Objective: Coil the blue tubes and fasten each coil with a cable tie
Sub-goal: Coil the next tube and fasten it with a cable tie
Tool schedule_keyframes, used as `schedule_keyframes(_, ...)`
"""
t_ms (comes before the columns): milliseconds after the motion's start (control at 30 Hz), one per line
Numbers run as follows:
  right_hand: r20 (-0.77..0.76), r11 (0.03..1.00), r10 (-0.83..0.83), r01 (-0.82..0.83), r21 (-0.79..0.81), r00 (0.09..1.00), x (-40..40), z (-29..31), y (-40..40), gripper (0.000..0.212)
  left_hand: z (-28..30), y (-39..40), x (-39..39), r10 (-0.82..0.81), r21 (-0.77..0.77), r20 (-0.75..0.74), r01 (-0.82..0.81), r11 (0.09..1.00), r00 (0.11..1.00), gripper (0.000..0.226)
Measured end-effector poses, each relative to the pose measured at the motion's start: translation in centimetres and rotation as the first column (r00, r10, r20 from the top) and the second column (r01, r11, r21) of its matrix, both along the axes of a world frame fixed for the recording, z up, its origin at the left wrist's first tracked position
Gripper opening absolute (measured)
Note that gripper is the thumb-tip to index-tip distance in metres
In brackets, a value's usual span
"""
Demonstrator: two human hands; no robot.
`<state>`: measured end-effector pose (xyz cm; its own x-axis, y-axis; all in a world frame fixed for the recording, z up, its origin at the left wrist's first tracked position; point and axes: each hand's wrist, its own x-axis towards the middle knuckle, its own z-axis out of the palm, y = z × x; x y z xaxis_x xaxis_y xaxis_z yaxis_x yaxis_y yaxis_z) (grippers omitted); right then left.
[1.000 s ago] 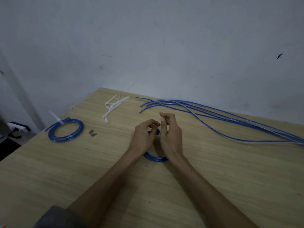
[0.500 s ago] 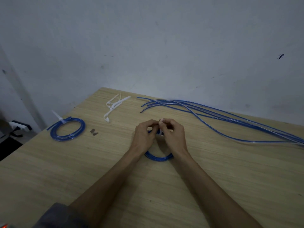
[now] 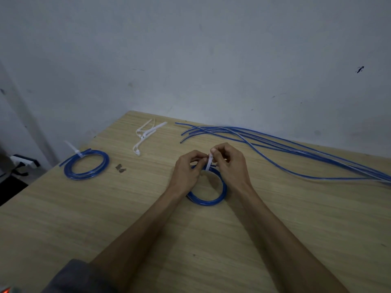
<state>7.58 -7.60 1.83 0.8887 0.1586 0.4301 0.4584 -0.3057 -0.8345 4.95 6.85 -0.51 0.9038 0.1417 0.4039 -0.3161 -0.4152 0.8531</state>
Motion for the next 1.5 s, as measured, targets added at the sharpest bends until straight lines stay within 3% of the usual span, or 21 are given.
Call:
schedule_keyframes(167,-0.074,0.998,0.051,-0.049,0.033,0.996,0.1,0.1,-0.5,0.016,0.1,-0.2,-0.2,-0.015,-0.030,0.017,0.015,0.999,1.000,0.019)
schedule_keyframes(333,-0.003,0.993,-0.017,0.017,-0.114,1.000,0.5,-0.2,-0.9,0.015,0.9,-0.6,-0.8,-0.096,-0.077,0.016,0.097,0.992,0.995,0.033)
schedule_keyframes(500,-0.016,0.998,-0.068,0.068,0.013,0.998,0.5,-0.5,-0.9,0.009,1.1,-0.7,-1.1,-0.079,-0.174,-0.042,0.071,0.982,0.996,0.023)
schedule_keyframes(733,0.003,0.997,-0.040,0.040,0.066,0.999,0.1,-0.6,0.0,0.005,1.5,-0.1,-1.2,-0.079,-0.274,-0.107,0.047,0.960,0.991,0.014)
schedule_keyframes(1200,-0.072,0.988,-0.067,0.076,0.136,0.995,0.2,-0.2,0.2,0.012,2.2,0.0,-1.8,-0.171,-0.222,-0.204,0.124,0.967,0.964,0.012)
schedule_keyframes(1500,-0.120,0.939,-0.218,0.242,0.243,0.969,1.5,0.7,-1.1,0.016,1.7,-1.6,-2.1,-0.256,-0.174,-0.196,0.224,0.959,0.947,0.015)
